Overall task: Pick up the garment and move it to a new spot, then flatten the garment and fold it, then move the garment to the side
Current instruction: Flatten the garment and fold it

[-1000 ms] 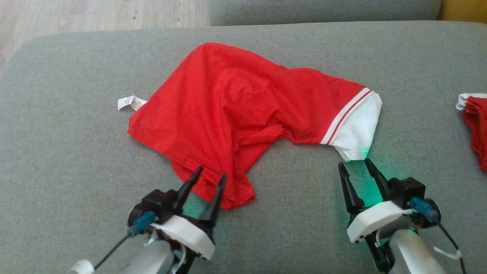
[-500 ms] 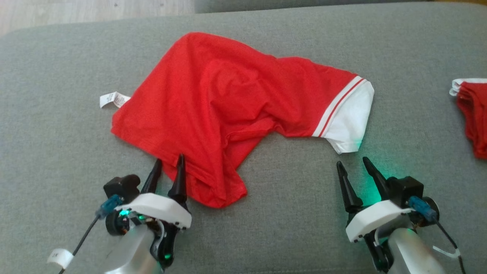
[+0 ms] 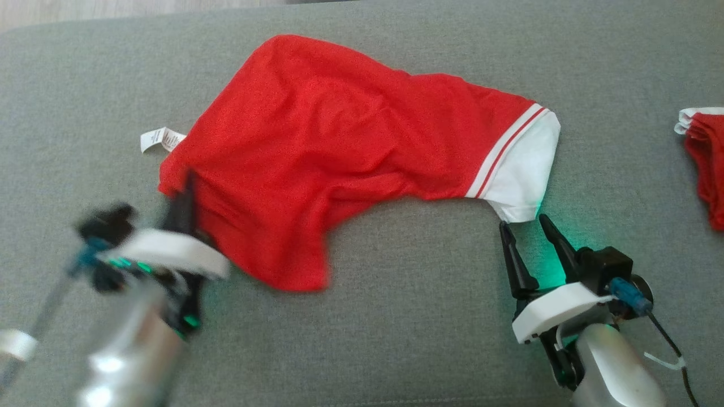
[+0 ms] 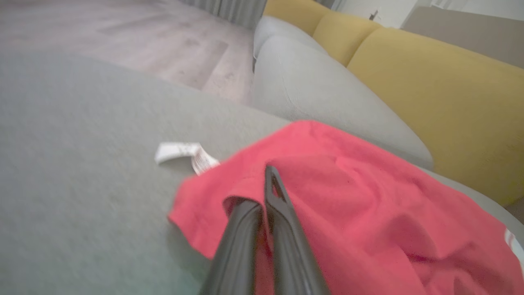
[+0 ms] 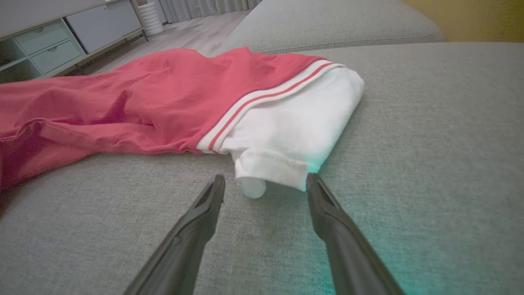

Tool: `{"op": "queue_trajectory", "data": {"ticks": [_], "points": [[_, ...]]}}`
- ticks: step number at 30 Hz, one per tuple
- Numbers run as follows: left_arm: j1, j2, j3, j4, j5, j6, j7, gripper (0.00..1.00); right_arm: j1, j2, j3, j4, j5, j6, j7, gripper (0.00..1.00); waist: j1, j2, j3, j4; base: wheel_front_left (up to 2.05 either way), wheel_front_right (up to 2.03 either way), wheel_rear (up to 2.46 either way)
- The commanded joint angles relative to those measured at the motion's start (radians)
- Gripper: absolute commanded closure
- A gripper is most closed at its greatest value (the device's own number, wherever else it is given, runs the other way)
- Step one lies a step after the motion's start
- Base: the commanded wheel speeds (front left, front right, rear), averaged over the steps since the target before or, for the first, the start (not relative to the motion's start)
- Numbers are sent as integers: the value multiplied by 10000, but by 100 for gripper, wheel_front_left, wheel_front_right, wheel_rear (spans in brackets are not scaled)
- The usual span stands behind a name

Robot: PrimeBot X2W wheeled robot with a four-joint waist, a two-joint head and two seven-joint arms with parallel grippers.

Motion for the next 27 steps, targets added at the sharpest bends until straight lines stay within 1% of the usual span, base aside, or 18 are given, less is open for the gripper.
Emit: {"op": "queue_trajectory", "data": {"ticks": [1,2,6,12,16,17,18,19,22,24,27], "points": [[-704,529,503,-369,83,15,-51,100,-259,38,181,-311,63,-7,-40,0,-1,0,26,12,0,0,0],[-1048,983,662,-528,242,15,-51,100,-281,74,174,-373,61,-7,-40,0,-1,0,100,3,0,0,0],[-1805,1682,339,-476,301,15,-33,100,-389,133,255,-457,109,-7,-40,0,-1,0,289,-111,0,0,0],[-2858,2399,-267,262,126,15,294,100,-669,189,460,-564,197,-7,-40,0,-1,0,711,-460,0,0,0],[-3499,2672,-349,972,165,15,185,100,-833,213,538,-656,260,-7,-40,0,-1,0,919,-665,0,0,0],[-3640,2704,-360,1167,216,15,147,91,-862,217,543,-676,268,-7,-40,0,-1,0,954,-692,0,0,0],[-3768,2736,-400,1338,311,15,105,39,-888,220,533,-702,270,-7,-40,0,-1,0,979,-718,0,0,0],[-3876,2734,-374,1480,375,19,55,0,-911,224,507,-729,273,-7,-40,0,-1,0,993,-733,0,0,0],[-3983,2538,-115,1681,517,185,-34,0,-920,234,395,-744,271,-7,-40,0,-1,0,939,-684,0,0,0],[-3853,2448,272,1364,753,389,-43,0,-898,239,274,-725,284,-7,-40,0,-1,0,863,-593,0,0,0],[-3203,2080,913,561,1248,627,-47,0,-890,244,38,-621,269,-7,-40,0,-1,0,710,-371,0,0,0]]}}
